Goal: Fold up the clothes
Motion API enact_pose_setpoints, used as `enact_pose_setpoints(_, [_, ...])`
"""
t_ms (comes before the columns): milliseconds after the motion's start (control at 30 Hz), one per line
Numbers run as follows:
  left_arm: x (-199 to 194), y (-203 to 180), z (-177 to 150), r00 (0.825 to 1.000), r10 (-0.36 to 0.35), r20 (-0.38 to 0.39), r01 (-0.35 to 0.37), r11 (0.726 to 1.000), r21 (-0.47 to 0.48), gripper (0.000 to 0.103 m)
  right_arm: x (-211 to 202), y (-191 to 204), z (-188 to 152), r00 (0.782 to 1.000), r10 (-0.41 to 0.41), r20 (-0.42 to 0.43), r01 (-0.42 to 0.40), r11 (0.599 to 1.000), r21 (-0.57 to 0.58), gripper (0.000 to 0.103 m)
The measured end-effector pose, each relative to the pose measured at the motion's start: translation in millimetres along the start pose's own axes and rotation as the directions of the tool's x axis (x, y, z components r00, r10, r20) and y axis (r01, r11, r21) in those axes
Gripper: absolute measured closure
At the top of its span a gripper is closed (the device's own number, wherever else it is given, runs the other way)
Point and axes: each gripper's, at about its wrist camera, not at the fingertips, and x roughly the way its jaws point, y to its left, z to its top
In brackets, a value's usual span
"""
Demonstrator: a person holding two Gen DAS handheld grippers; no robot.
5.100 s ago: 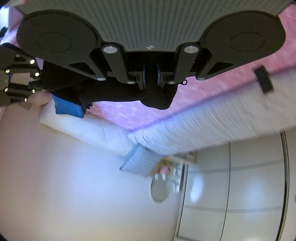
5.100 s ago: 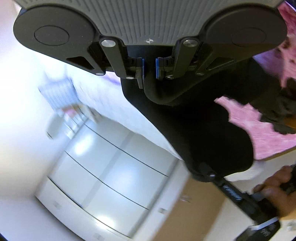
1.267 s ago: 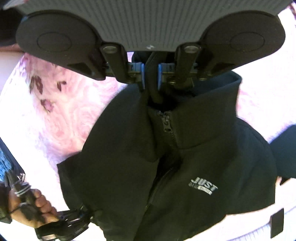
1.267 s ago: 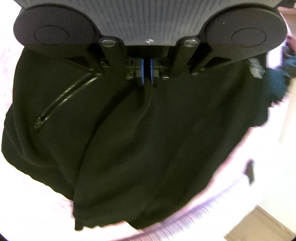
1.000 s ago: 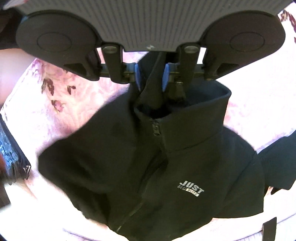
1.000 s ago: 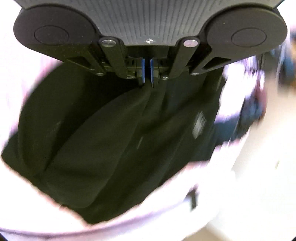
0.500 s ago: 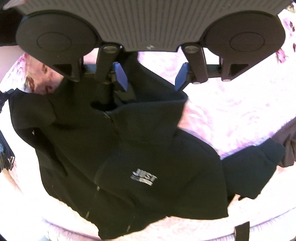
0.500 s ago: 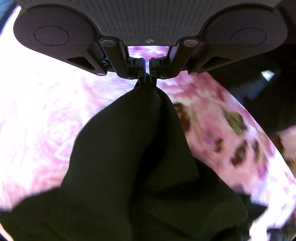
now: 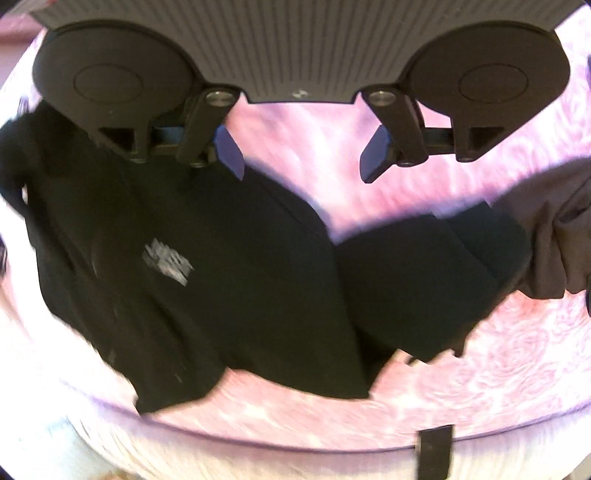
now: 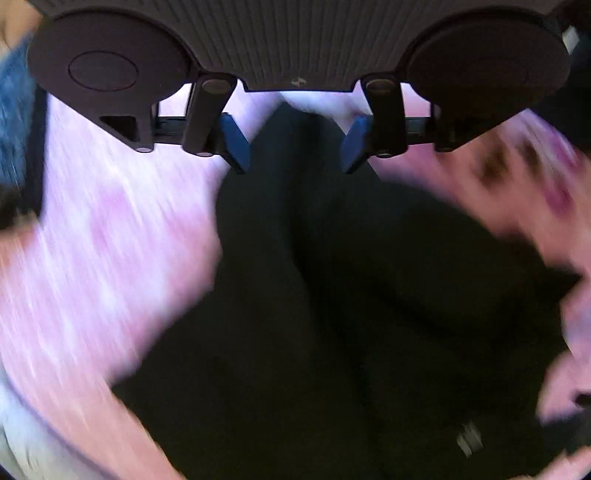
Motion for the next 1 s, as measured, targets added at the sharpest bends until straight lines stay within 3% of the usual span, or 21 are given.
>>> enact_pose_setpoints(100, [15, 20, 19, 0.998, -0.058, 0.011, 0.058, 0.998, -0.038, 0.038, -7, 43, 41, 0.99, 0.082, 0.111, -0.073, 0.994, -0.084, 0.033])
enact_pose_setpoints(267, [51, 24, 47, 0.987, -0.16, -0.009, 0.159, 0.987, -0.021, 0.038, -3, 113, 68, 0.976, 0.168, 0.135, -0.124, 0.951, -0.284, 0.021])
enact_pose_setpoints(400, [77, 18, 62, 0.981, -0.19, -0.027, 0.189, 0.981, -0.034, 0.037, 21, 138, 44, 0.99, 0.099, 0.101, -0.052, 0.921, -0.385, 0.019])
enact_pose_setpoints(567, [102, 11, 72, 0.976, -0.208, -0.056, 0.201, 0.973, -0.109, 0.034, 34, 107, 19, 0.993, 0.073, 0.09, -0.047, 0.962, -0.27, 0.018])
enact_pose_setpoints(633, [104, 2, 74, 0.974, -0.218, -0.065, 0.212, 0.973, -0.092, 0.067, 33, 89, 24, 0.992, 0.071, 0.104, -0.049, 0.977, -0.206, 0.015])
enact_pose_setpoints(667, [103, -4, 74, 0.972, -0.226, -0.07, 0.22, 0.972, -0.076, 0.097, 32, 83, 29, 0.99, 0.069, 0.119, -0.045, 0.98, -0.196, 0.015])
enact_pose_setpoints(767, [81, -23, 72, 0.97, -0.241, -0.013, 0.241, 0.97, -0.002, 0.099, 31, 67, 42, 0.984, 0.062, 0.164, -0.035, 0.986, -0.166, 0.015])
enact_pose_setpoints(867, [49, -31, 64, 0.965, -0.254, 0.056, 0.254, 0.967, 0.007, 0.097, 26, 57, 65, 0.968, 0.084, 0.235, -0.03, 0.974, -0.225, 0.015])
enact_pose_setpoints(933, [38, -30, 43, 0.968, -0.244, 0.064, 0.247, 0.968, -0.048, 0.079, 23, 60, 87, 0.949, 0.127, 0.29, -0.03, 0.948, -0.316, 0.015])
enact_pose_setpoints(967, [35, -28, 30, 0.97, -0.236, 0.061, 0.241, 0.967, -0.086, 0.055, 23, 64, 101, 0.937, 0.155, 0.314, -0.029, 0.928, -0.372, 0.015])
enact_pose_setpoints(1000, [32, -26, 17, 0.972, -0.228, 0.058, 0.234, 0.964, -0.124, 0.04, 23, 69, 117, 0.925, 0.188, 0.331, -0.032, 0.905, -0.425, 0.015])
